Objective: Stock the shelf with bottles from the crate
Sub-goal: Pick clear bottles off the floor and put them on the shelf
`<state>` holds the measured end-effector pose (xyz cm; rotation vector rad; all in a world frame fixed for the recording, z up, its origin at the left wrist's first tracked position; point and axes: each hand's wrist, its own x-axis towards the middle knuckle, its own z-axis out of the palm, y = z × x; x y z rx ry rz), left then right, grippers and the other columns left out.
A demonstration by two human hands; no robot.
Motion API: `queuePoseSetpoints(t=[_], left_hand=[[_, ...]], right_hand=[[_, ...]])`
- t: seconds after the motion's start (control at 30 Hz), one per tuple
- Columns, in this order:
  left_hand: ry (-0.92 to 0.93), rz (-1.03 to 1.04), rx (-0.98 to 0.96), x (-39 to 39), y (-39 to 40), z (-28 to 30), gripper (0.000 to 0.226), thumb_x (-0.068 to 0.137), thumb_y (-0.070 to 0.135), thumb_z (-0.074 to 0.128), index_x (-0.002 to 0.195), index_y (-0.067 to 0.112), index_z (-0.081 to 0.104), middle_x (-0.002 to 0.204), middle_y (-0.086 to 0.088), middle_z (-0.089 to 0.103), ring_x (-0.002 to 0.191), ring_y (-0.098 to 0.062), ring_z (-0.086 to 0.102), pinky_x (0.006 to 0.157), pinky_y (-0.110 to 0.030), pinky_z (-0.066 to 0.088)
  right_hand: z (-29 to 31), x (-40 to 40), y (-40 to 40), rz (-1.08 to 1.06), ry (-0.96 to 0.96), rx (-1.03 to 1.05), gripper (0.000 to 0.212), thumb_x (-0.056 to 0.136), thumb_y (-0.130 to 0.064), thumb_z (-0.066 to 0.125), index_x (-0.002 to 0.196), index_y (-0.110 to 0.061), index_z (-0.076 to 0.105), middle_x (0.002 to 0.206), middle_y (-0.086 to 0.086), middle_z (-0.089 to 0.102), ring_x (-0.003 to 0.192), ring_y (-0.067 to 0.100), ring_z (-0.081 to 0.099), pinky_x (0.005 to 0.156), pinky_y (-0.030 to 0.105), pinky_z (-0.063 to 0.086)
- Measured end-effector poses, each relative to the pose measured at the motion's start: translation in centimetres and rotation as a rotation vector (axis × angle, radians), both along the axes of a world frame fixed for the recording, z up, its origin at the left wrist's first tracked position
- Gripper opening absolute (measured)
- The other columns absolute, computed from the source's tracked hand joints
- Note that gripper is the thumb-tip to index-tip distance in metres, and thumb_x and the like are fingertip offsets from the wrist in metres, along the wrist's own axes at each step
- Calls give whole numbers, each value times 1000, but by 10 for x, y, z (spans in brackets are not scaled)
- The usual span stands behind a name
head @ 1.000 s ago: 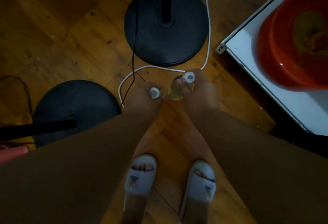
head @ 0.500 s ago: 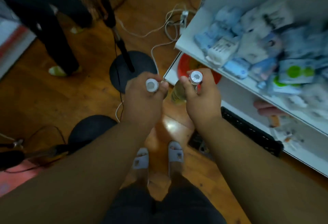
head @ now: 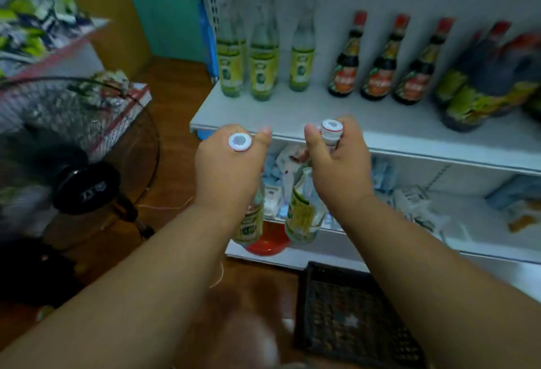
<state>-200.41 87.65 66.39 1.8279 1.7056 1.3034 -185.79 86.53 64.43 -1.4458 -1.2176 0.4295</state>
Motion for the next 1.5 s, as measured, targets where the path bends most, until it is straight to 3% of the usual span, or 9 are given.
queuePoseSetpoints(t=[0.17, 0.37, 0.47, 0.63, 0.73, 0.93, 1.17, 1.33, 1.5], left_hand=[[-100, -76, -4, 34, 30, 30, 43, 84, 32, 52, 54, 1, 59, 59, -13, 62, 66, -31, 62, 75, -47, 50], [-101, -152, -19, 46, 87, 51, 41, 88, 19, 56, 53, -2, 59, 51, -7, 60, 57, -15, 58, 72, -38, 46], [-162, -171, 21, 42, 125, 56, 37, 85, 15, 61, 53, -4, 57, 49, -10, 60, 53, -20, 59, 67, -39, 50], [-55, -269, 51, 26, 191, 62, 39, 83, 10, 61, 46, -3, 57, 49, -13, 59, 54, -24, 58, 68, -41, 47], [-138, -271, -32, 20, 223, 64, 40, 83, 13, 63, 47, -4, 55, 49, -14, 58, 50, -24, 56, 64, -38, 45], [-202, -332, -68, 12, 265, 57, 36, 82, 11, 64, 55, -11, 55, 52, -20, 59, 45, -21, 54, 54, -31, 43], [-216, -367, -148, 10, 303, 47, 41, 84, 19, 63, 50, -3, 53, 47, -12, 57, 45, -18, 55, 54, -27, 46], [-284, -434, -240, 18, 320, 44, 38, 84, 22, 64, 55, -1, 55, 46, -8, 59, 46, -19, 59, 55, -28, 51], [-296, -476, -218, 25, 316, 47, 35, 86, 19, 64, 56, 4, 57, 54, -7, 65, 43, -5, 49, 51, -20, 43]], right_hand=[[33, 36, 32, 6, -41, -50, 31, 85, -43, 64, 79, -16, 50, 62, 4, 65, 63, 19, 66, 64, 38, 53], [54, 48, 88, 109, -21, -133, 20, 90, -24, 64, 87, -12, 50, 71, 10, 66, 54, 2, 64, 48, 15, 43], [57, 43, 126, 85, 26, -119, 23, 88, -27, 66, 76, -18, 49, 65, 9, 63, 56, 11, 67, 51, 24, 46], [60, 25, 187, 0, 62, -44, 37, 87, -21, 68, 70, 7, 51, 62, 25, 59, 44, 14, 60, 48, 26, 49], [60, 18, 217, -38, 50, -43, 31, 82, -13, 65, 67, 9, 50, 60, 28, 57, 45, 16, 62, 52, 36, 53], [57, 9, 253, 18, 125, -25, 22, 78, 0, 63, 68, 15, 50, 60, 32, 56, 47, 17, 57, 50, 25, 49], [54, 12, 281, 58, 57, -6, 12, 75, 8, 61, 71, 9, 50, 62, 20, 58, 53, 13, 60, 54, 23, 48], [51, 29, 296, -27, -148, -41, 16, 75, -6, 67, 73, -10, 52, 64, 3, 56, 60, 7, 53, 57, 26, 44], [17, 29, 279, -24, -158, -125, 39, 83, -31, 73, 117, -23, 57, 105, -11, 67, 93, -1, 63, 76, 12, 48]])
